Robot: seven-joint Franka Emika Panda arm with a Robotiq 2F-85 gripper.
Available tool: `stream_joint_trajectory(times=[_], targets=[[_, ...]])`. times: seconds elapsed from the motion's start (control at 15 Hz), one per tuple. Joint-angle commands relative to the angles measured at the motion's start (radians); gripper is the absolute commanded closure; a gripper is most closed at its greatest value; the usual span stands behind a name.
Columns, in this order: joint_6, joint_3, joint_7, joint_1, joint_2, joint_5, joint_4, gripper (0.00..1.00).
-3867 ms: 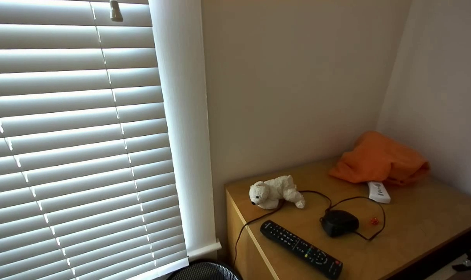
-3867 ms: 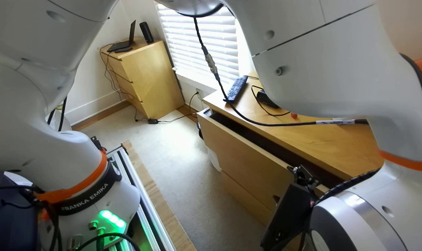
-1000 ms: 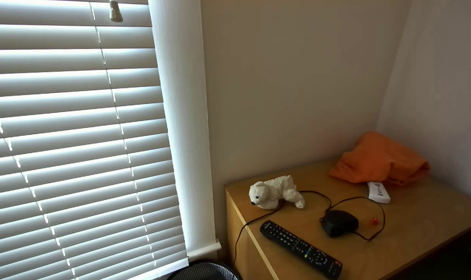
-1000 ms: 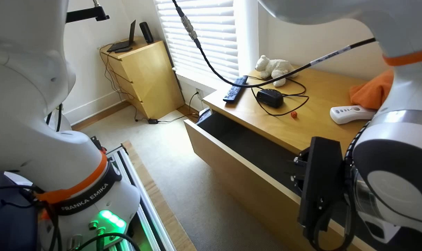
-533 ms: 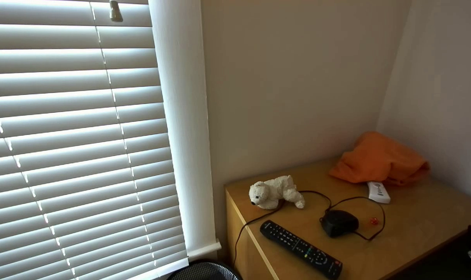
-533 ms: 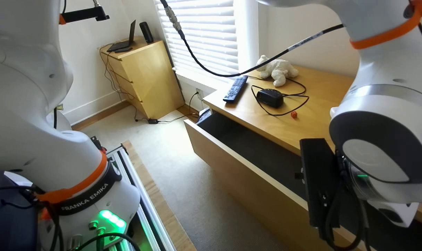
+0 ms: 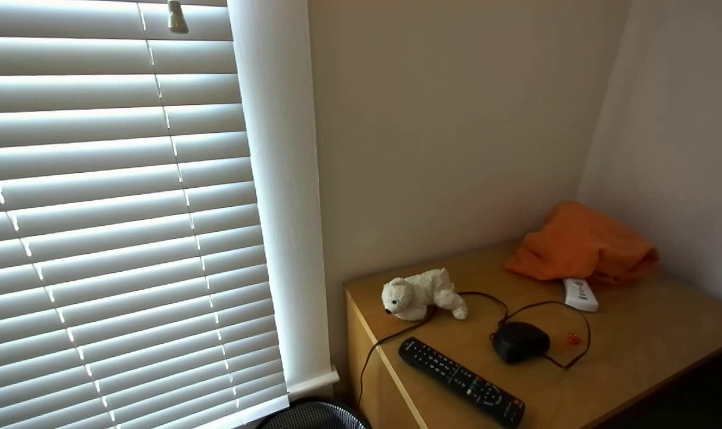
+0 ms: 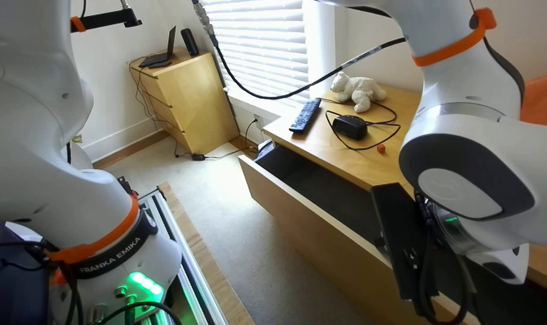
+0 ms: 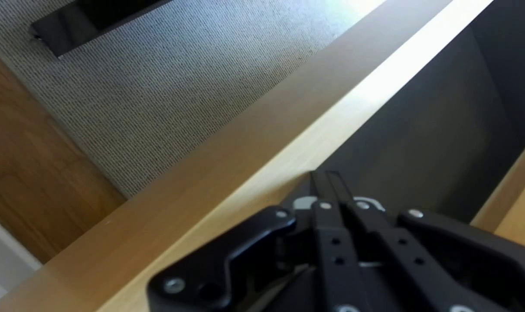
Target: Open the top drawer
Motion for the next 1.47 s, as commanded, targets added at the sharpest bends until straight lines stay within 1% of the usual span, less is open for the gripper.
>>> stream_joint_trajectory(times=[0.0,0.13,0.27,0.6,0.73,1.0,1.13,1.4], targets=[[0.024,0.011,0.029,-0.008,-0.034,-0.102,-0.052,1.00],[0.014,0.016,0.045,-0.012,-0.037,-0.145,-0.054,1.00],[0.032,0.026,0.047,-0.017,-0.038,-0.171,-0.060,1.00],[0.065,0.083,-0.018,-0.062,-0.066,-0.098,-0.077,1.00],[0.099,0.108,-0.055,-0.079,-0.069,-0.060,-0.083,1.00],[0.174,0.121,-0.059,-0.076,-0.058,-0.055,-0.101,1.00],[0.193,0.115,-0.040,-0.067,-0.055,-0.079,-0.114,1.00],[0.139,0.090,0.012,-0.051,-0.063,-0.159,-0.137,1.00]])
